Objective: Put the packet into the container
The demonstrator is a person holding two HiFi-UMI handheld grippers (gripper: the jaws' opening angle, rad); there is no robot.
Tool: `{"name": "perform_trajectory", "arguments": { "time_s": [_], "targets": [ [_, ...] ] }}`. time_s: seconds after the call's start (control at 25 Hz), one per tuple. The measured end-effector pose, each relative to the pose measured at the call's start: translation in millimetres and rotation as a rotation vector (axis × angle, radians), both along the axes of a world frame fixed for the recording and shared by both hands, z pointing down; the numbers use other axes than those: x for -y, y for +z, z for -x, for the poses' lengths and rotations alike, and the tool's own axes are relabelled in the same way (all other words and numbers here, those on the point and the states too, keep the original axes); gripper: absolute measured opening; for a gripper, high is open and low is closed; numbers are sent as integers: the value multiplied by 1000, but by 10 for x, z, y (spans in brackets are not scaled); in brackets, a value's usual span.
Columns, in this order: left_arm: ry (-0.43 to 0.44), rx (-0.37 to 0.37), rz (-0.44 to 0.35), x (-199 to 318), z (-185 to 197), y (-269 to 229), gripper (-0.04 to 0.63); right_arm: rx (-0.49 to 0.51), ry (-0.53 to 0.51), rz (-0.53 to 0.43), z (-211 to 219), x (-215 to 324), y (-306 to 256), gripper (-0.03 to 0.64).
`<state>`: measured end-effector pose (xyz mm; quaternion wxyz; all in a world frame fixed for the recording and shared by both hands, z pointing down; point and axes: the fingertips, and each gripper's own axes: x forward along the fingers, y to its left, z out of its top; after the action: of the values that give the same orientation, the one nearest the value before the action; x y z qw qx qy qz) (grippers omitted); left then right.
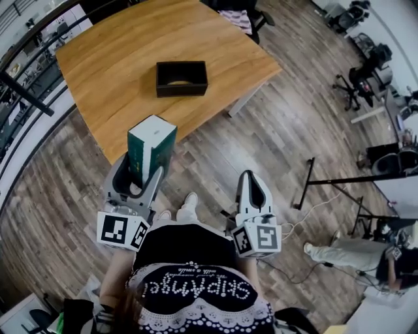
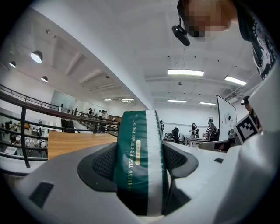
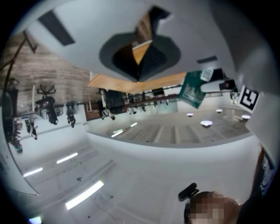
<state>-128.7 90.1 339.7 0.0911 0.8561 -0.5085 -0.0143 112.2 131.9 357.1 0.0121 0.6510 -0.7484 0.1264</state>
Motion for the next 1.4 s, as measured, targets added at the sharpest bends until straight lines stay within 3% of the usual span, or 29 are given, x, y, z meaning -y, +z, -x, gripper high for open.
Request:
{"name": "perform_trajectory", "arguments": {
  "time_s": [0.6,0.96,1.4],
  "targets": [
    [-89,7,-40,113,-304,-100,345,16,-47,-8,-474,227,47,38],
    [-82,1,-31,275,-352,-115,345,18,-27,13,-548,329,66,38],
    [-64,2,-29,986,-267,-70,345,12,2,38,-518,893,123,38]
  ]
}}
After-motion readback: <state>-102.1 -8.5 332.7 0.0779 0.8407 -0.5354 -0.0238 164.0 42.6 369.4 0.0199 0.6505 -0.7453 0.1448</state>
